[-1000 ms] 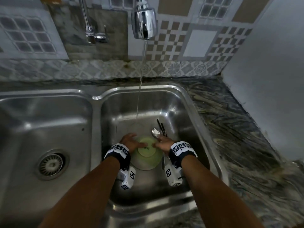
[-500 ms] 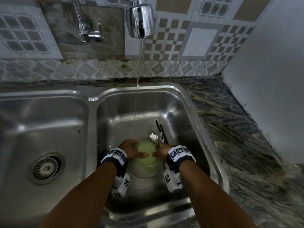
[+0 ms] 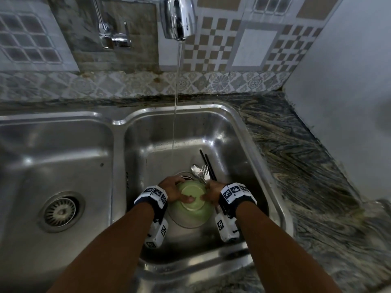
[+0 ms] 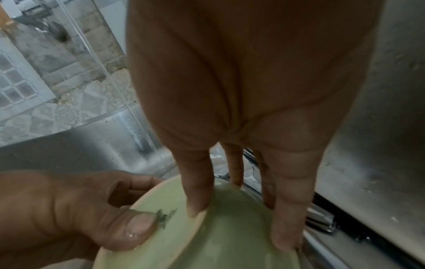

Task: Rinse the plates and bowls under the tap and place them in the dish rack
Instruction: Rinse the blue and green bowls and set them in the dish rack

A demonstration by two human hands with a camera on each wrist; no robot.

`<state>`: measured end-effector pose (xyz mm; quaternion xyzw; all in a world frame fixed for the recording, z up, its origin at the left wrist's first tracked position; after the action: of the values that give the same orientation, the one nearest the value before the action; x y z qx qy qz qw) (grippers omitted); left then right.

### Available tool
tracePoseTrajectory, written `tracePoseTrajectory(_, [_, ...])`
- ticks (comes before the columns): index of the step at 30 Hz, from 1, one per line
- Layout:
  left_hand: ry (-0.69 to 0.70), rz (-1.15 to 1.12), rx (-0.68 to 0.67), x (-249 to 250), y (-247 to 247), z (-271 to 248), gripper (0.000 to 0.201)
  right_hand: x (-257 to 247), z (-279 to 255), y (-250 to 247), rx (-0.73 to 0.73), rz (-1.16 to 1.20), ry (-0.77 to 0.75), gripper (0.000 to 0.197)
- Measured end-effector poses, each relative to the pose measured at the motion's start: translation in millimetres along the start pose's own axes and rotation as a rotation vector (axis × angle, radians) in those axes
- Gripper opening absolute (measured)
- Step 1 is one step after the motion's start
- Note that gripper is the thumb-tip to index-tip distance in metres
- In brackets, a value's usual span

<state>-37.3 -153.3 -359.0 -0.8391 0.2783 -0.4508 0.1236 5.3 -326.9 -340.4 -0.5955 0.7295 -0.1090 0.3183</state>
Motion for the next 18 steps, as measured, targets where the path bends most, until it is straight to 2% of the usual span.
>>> tracePoseTrajectory(6, [-0.023, 0.029, -0.042, -1, -1, 1, 0.093, 1, 3, -1, -0.035, 0.084, 0.004, 0.060])
tracePoseTrajectory(12, [-0.019, 0.037, -0.085, 6, -4, 4, 0.095, 4, 5, -1, -0.030, 0.122, -0.007, 0.062])
tracePoseTrajectory(16, [0.003, 0.062, -0.101, 12, -5, 7, 0.086, 4, 0, -6, -0.039, 0.119, -0.025, 0.064])
tracePoseTrajectory(18, [0.033, 0.040, -0.090, 13, -5, 9, 0.076, 4, -5, -10, -0.030, 0.113, -0.048, 0.065])
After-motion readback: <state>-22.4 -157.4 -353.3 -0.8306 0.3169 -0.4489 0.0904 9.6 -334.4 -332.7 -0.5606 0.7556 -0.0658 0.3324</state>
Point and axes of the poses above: each hand's wrist, its own z-axis towards the middle knuckle, its own y-axis out of the palm, x = y × z, the point moved 4 cm from there along z, towards the middle knuckle, and after that the axes turned 2 degrees about z, right-handed, at the moved point
